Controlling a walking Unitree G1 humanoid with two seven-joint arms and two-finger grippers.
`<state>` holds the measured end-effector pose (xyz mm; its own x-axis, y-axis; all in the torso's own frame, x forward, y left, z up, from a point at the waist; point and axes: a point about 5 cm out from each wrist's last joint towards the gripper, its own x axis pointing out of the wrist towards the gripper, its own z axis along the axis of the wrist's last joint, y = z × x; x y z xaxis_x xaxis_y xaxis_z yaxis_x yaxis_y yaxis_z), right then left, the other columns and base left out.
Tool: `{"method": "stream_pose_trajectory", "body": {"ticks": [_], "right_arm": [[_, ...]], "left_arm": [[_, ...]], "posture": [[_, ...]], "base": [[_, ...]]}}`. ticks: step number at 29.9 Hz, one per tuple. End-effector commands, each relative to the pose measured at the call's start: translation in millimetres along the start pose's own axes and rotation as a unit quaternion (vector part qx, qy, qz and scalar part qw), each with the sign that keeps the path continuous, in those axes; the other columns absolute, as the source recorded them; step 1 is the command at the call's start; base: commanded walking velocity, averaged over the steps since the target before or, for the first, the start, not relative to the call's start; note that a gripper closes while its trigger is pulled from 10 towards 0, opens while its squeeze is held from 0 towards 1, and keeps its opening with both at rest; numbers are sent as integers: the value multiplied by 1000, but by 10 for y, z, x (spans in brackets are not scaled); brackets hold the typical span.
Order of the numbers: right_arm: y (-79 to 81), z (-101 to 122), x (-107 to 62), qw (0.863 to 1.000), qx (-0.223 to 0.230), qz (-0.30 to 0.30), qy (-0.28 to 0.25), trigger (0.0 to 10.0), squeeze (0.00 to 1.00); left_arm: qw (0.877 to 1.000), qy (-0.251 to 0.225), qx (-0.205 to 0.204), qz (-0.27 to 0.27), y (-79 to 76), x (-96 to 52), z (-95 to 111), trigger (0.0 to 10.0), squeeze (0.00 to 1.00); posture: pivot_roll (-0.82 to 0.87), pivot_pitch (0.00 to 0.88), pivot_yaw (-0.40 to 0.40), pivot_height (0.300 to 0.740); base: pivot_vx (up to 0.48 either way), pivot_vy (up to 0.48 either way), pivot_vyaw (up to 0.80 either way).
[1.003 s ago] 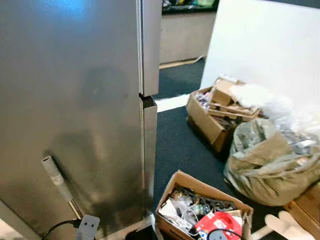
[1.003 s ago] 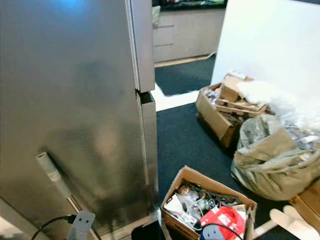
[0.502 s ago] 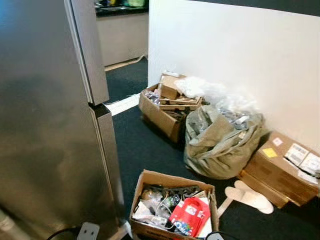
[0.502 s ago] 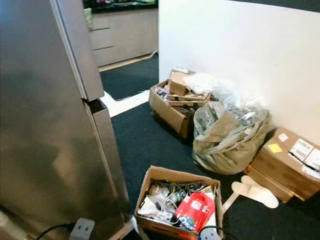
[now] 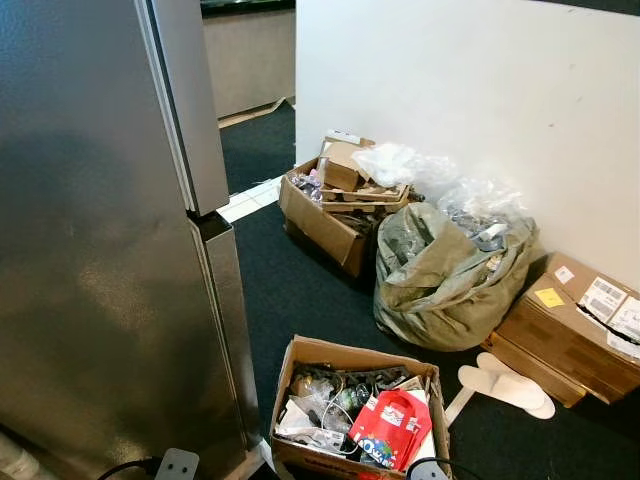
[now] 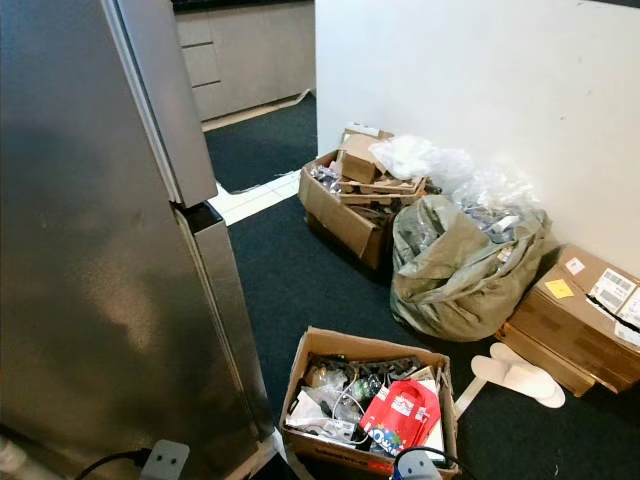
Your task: Sweep floor
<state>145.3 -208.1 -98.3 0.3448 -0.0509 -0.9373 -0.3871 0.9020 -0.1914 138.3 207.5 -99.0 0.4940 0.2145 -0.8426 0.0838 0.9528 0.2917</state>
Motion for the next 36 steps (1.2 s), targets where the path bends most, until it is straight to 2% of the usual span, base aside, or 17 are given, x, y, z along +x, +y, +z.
{"method": "stream_pose_trajectory", "body": {"ticks": [1,27,36], "right_arm": [[-15,-23,-3,1000,-1,-3,2,10000,0],[-5,-24,-1,1000,1,-3,4,10000,0],[12,-53,-1,1000,1,0,10,10000,0]], "left_arm": [[1000,10,2,-1,10,-5,-46,10000,0],[1000,15,3,-5,-10,-12,-76,10000,0],[1000,16,6,-6,-15,-14,-84,10000,0]], "posture": [[14,0,-30,740],[10,0,-26,740],[11,0,-22,740]], "base": [[-296,0,0],[-349,0,0],[-367,0,-800]]}}
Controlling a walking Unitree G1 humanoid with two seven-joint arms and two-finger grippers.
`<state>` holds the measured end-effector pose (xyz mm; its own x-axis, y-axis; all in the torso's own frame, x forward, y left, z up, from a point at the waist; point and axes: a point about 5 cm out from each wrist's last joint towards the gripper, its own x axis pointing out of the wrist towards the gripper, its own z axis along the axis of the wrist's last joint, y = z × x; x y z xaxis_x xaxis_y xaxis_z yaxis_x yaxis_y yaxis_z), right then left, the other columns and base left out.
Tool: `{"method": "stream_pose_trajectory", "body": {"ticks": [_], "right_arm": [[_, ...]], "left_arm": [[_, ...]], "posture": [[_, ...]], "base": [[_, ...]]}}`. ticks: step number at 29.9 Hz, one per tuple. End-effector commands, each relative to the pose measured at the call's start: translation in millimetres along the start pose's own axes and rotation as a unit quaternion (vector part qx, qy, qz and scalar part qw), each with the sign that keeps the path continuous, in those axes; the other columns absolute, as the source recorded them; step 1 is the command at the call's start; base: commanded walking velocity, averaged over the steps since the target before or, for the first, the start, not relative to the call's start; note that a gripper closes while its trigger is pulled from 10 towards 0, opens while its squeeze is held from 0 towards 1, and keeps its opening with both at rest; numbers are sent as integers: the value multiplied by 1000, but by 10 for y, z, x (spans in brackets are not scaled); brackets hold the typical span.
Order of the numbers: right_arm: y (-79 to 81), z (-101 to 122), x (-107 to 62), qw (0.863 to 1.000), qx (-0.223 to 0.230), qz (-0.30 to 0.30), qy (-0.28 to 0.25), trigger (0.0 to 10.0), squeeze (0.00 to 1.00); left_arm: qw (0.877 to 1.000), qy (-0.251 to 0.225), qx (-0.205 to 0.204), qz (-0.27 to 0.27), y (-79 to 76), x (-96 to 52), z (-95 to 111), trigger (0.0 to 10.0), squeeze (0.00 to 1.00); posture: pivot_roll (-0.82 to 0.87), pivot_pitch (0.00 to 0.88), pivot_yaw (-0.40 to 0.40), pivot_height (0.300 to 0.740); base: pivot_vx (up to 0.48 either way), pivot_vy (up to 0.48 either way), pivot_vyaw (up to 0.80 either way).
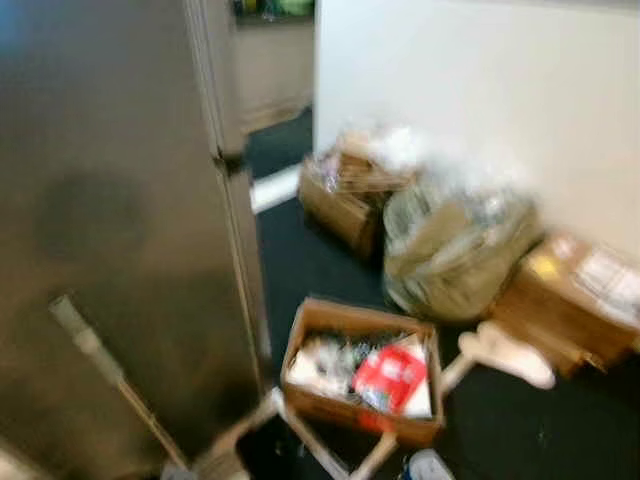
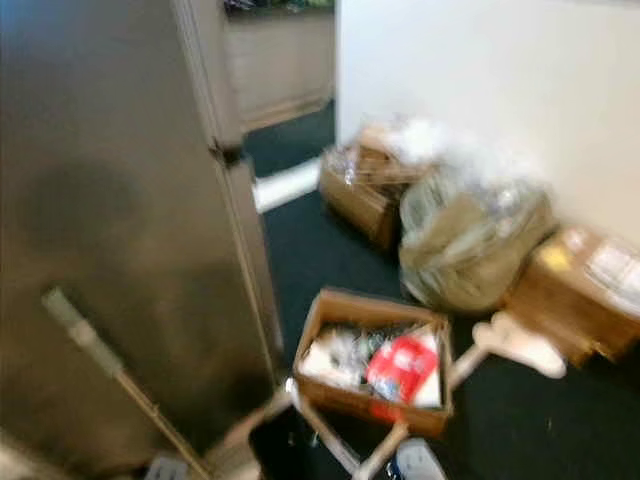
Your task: Sweep floor
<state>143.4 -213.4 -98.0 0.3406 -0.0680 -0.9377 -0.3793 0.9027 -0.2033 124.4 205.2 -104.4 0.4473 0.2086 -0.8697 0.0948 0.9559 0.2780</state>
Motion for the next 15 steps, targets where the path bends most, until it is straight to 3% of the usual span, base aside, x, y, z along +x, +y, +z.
{"method": "stream_pose_trajectory", "body": {"ticks": [1,6,15], "right_arm": [[54,-20,4,1000,0,7,5,10000,0],[47,-7,4,1000,10,2,0,10000,0],[53,8,5,1000,-2,6,-4,10000,0]], "left_arm": [[1000,-10,4,2,33,10,58,10000,0],[1000,-11,5,3,35,11,62,10000,0],[999,-26,13,-14,24,12,98,10000,0]], "posture": [[11,0,-22,740],[12,0,-22,740],[10,0,-24,740]], "base": [[-364,0,-800],[-362,0,-800],[-34,0,0]]}}
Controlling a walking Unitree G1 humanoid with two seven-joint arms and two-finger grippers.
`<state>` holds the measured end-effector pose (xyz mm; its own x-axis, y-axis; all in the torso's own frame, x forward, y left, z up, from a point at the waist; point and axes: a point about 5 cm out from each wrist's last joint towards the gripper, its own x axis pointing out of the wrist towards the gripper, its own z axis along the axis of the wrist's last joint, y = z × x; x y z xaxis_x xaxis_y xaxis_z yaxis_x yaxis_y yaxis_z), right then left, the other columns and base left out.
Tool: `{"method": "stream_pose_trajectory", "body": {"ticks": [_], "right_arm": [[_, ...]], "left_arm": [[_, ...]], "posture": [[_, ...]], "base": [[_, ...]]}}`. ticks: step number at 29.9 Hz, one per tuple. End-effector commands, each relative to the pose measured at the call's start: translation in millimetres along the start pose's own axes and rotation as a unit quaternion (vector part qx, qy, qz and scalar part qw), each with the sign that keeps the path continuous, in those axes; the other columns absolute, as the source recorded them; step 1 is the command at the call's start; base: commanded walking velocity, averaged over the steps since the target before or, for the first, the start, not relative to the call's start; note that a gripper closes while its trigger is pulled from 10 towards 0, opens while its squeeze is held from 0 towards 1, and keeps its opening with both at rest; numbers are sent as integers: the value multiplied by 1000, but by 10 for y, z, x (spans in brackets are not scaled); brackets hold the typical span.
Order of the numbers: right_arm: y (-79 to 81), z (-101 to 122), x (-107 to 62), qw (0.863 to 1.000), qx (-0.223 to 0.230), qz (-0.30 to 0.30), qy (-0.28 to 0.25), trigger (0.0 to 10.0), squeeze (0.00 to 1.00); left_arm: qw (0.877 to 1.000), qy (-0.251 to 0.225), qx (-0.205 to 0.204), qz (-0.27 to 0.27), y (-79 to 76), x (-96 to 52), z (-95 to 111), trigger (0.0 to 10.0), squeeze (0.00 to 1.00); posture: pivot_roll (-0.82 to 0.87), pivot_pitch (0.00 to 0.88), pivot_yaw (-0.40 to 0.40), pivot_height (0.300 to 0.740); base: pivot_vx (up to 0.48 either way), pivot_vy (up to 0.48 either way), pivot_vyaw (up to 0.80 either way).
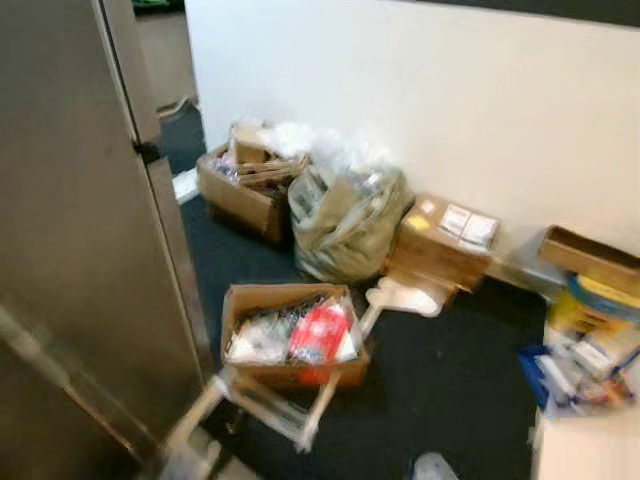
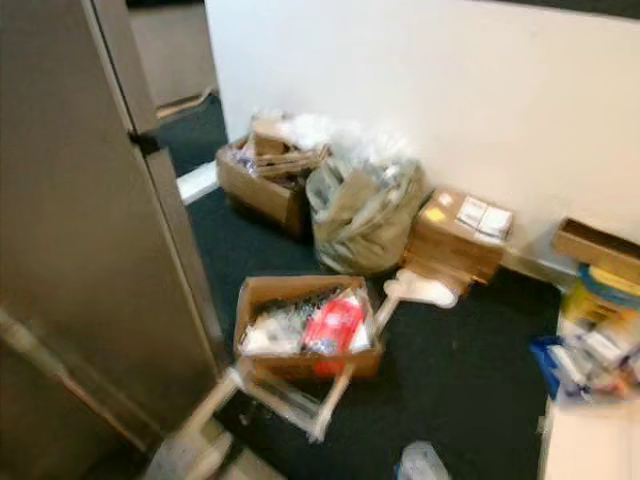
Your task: Sweep floor
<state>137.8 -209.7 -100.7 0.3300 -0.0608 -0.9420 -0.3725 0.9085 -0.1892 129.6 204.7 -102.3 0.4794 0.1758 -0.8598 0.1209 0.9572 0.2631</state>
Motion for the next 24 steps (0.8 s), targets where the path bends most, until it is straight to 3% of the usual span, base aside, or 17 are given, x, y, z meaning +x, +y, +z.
{"method": "stream_pose_trajectory", "body": {"ticks": [1,24], "right_arm": [[-8,48,1,1000,-9,0,-7,10000,0],[-18,39,-3,1000,-23,7,-14,10000,0]], "left_arm": [[1000,-6,5,-1,19,9,41,10000,0],[1000,-1,4,-14,-25,4,21,10000,0]], "posture": [[10,0,-24,740],[-3,0,-29,740]], "base": [[0,0,0],[0,-390,0]]}}
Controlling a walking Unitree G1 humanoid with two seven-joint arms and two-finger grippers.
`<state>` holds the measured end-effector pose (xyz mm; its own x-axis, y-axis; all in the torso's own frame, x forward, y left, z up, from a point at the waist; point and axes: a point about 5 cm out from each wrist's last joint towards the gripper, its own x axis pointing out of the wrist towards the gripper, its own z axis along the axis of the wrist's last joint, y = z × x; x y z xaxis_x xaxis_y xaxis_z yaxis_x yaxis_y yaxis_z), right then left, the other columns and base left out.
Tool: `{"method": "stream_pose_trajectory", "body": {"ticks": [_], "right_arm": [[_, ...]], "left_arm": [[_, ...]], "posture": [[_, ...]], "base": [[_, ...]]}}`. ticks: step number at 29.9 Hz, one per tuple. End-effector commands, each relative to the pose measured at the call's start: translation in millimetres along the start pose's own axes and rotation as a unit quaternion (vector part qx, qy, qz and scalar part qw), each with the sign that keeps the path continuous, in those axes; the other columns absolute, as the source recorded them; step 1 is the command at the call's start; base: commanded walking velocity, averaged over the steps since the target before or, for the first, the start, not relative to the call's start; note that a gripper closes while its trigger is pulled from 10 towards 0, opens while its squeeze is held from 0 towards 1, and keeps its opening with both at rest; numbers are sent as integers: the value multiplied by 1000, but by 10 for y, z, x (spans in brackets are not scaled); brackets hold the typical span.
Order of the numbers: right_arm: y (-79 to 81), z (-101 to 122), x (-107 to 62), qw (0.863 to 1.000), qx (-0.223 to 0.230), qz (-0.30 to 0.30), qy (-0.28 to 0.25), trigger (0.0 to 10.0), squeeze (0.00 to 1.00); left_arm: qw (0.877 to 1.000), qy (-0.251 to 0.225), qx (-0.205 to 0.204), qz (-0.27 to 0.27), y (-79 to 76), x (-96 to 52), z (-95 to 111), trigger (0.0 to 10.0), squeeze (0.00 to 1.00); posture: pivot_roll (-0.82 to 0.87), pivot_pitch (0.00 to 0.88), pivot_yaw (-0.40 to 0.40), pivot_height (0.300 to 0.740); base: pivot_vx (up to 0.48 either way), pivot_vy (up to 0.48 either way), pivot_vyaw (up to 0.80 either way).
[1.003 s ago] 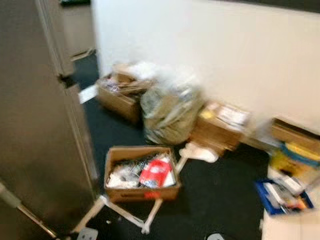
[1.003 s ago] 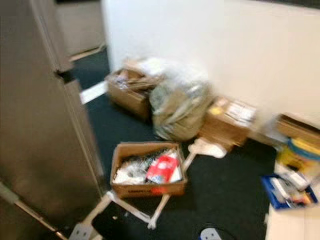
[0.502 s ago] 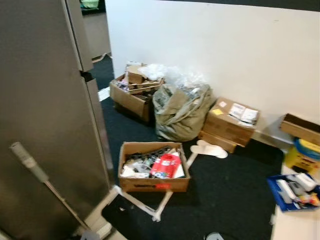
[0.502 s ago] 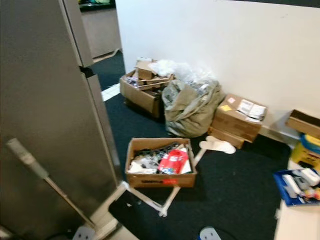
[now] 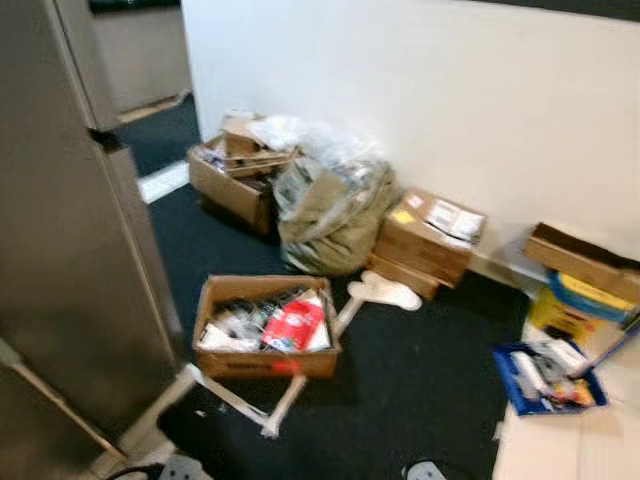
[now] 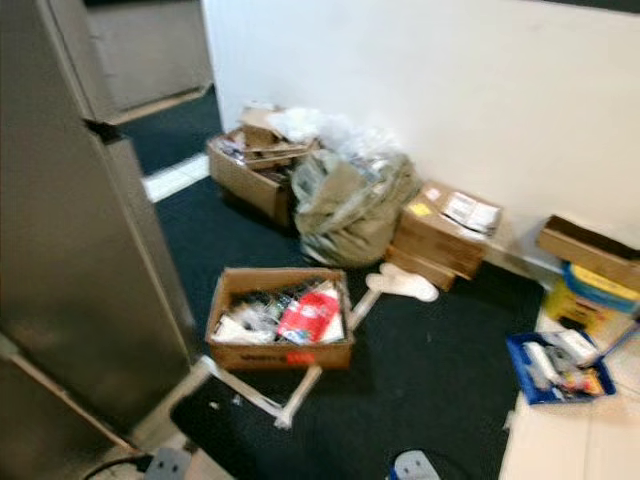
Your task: Sweep floor
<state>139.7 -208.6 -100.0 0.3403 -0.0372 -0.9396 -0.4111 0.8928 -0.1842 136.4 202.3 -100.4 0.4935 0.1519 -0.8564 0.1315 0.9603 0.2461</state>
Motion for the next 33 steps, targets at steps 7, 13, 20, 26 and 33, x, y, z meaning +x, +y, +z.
{"method": "stream_pose_trajectory", "body": {"ticks": [7,13,20,26,33], "right_arm": [[-19,22,-2,1000,-11,0,-6,10000,0],[-17,25,-1,1000,-12,0,-7,10000,0],[-10,21,-1,1000,-13,0,-7,10000,0],[1,23,0,1000,-15,2,-7,10000,0],[9,30,2,1000,-15,2,-8,10000,0]], "left_arm": [[1000,7,4,-6,-21,-9,-46,10000,0],[1000,8,4,-5,-14,-9,-48,10000,0],[1000,9,3,-4,-11,-10,-57,10000,0],[1000,10,3,-2,-2,-11,-63,10000,0],[1000,9,-5,2,5,-12,-65,10000,0]], "posture": [[-5,0,-28,740],[-6,0,-28,740],[-3,0,-27,740],[-1,0,-28,740],[-1,0,-25,740]], "base": [[0,-373,0],[0,-374,0],[0,-374,0],[0,-377,0],[0,-321,0]]}}
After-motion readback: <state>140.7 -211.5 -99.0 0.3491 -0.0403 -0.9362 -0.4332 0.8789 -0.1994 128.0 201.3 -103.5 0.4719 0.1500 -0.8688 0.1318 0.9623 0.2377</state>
